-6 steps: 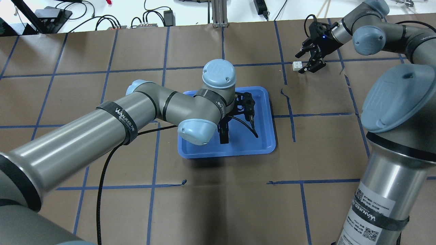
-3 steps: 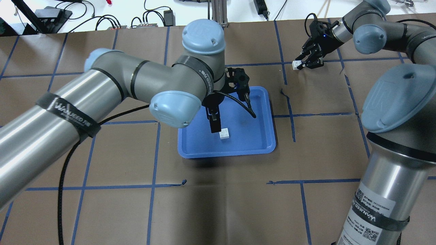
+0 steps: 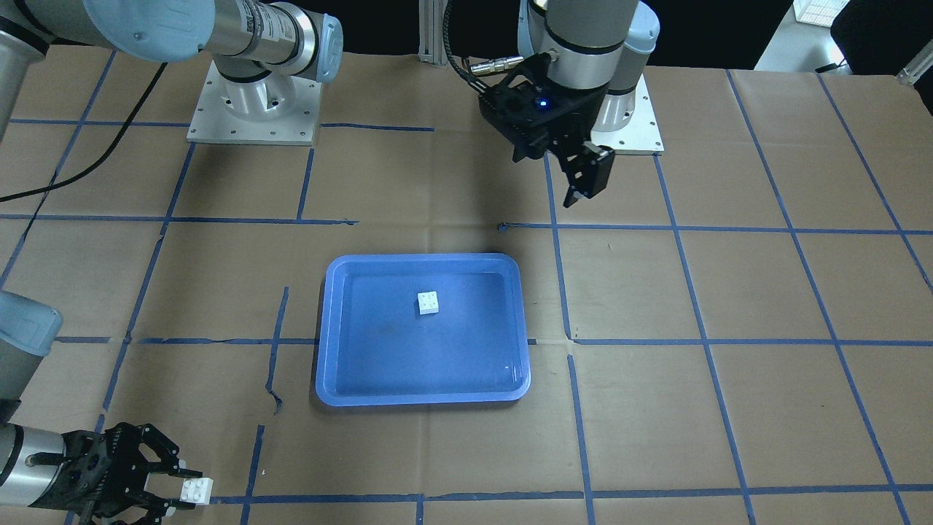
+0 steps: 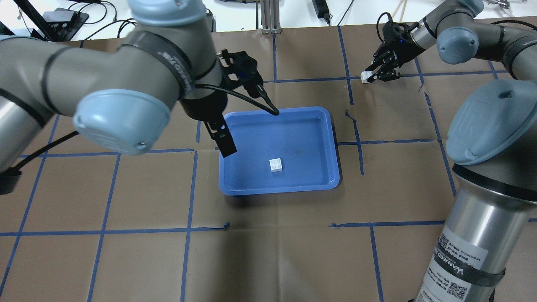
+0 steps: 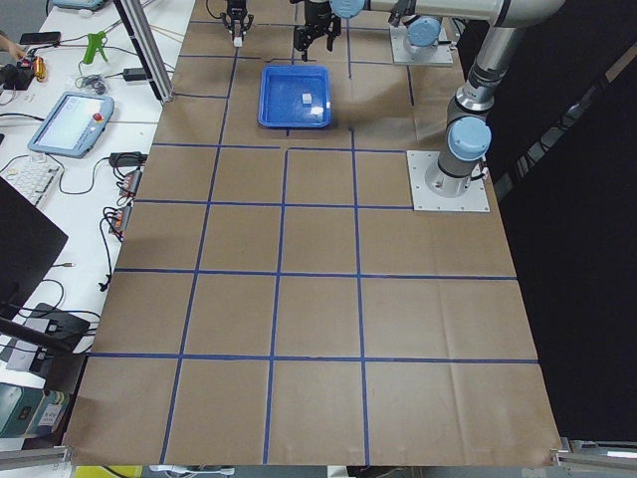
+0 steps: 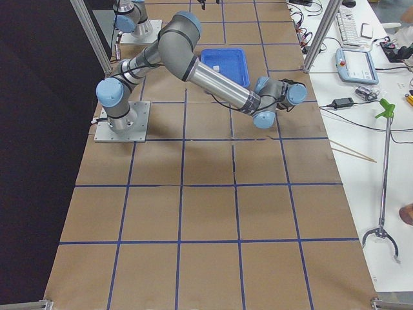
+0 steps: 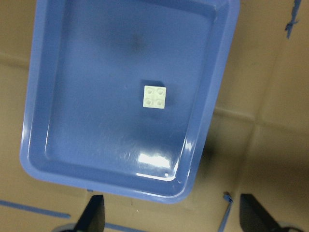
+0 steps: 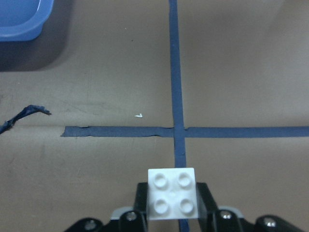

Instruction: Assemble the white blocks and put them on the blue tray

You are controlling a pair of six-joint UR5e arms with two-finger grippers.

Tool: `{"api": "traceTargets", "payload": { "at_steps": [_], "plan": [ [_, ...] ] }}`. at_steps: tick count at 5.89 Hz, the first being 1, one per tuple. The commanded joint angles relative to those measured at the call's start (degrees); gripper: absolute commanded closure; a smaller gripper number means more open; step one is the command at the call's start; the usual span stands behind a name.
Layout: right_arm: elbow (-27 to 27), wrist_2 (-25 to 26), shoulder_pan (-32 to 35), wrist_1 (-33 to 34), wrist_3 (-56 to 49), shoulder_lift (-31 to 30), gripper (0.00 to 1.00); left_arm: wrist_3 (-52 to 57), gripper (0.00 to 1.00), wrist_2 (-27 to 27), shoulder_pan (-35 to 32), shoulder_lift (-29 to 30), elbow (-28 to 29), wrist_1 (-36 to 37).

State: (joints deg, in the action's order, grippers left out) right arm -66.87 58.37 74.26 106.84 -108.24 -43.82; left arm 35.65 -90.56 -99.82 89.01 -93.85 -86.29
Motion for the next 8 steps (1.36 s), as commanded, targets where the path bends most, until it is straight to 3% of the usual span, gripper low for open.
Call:
{"api": "traceTargets", "payload": {
  "at_steps": [1, 2, 3, 5, 8],
  "plan": [
    [-0.8, 0.1, 1.1, -2.2, 2.8, -4.1, 0.68, -23.1, 0.01, -1.3, 3.1, -1.2, 2.2, -0.5],
    [-5.2, -0.4, 2.6, -3.6, 2.9, -7.8, 0.68, -32.9, 0.01, -1.3, 3.1, -0.2, 5.1, -0.8],
    [-11.8, -0.9, 4.0, -2.6, 3.2, -12.0, 0.69, -33.7, 0.01, -1.0, 4.0, -0.3, 7.4, -3.0],
    [-25.7, -1.1, 8.0, 6.2, 6.3, -19.5, 0.69, -34.1, 0.01, 0.8, 6.8, -0.1, 8.3, -4.0],
    [-44.3, -1.2, 15.1, 36.6, 22.4, -21.1, 0.69, -34.0, 0.01, 0.8, 6.9, -0.1, 8.2, -3.8]
  ]
}}
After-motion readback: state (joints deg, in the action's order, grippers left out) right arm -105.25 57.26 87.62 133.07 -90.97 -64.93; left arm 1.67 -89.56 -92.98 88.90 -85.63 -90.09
